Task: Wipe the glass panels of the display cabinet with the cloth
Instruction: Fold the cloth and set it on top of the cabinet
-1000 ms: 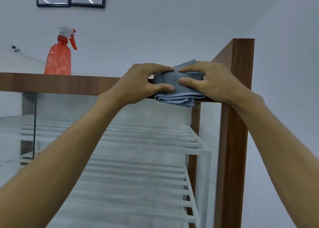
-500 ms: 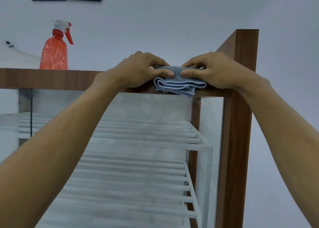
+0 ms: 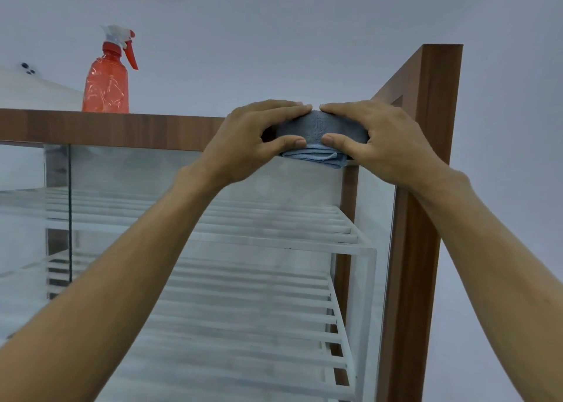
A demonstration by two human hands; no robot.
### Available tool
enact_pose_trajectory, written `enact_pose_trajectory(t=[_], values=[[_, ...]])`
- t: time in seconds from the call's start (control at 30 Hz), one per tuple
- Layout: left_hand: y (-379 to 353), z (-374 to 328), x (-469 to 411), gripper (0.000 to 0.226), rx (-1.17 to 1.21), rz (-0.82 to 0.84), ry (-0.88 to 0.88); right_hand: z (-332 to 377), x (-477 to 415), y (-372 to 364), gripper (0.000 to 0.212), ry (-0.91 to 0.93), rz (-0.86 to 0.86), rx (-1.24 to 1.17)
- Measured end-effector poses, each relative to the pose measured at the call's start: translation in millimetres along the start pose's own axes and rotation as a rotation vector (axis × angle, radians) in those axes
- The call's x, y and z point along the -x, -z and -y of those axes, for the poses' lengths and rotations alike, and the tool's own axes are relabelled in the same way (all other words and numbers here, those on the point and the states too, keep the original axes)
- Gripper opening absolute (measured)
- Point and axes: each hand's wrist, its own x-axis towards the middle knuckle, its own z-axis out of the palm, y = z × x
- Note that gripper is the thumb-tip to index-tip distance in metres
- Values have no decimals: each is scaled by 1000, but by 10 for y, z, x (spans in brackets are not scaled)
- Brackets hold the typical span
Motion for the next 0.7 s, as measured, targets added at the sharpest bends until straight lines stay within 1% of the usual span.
enact_pose_trajectory(t=[0.07,0.17,0.33,0.53,0.7], values=[[-60,2,36,50,-21,-52,-15,-9,55,-63,62,36,-55,8],[-100,1,48,48,-4,-85,-27,-42,96,-156,59,59,-130,37],[-82,-34,47,46,12,-106,-12,-33,90,-185,58,47,-169,29],[-23,-88,59,49,4,-53,37,-11,80,-179,56,8,-157,34],[131,-65,189,52,-28,-12,71,77,111,-213,53,-29,-168,-17]])
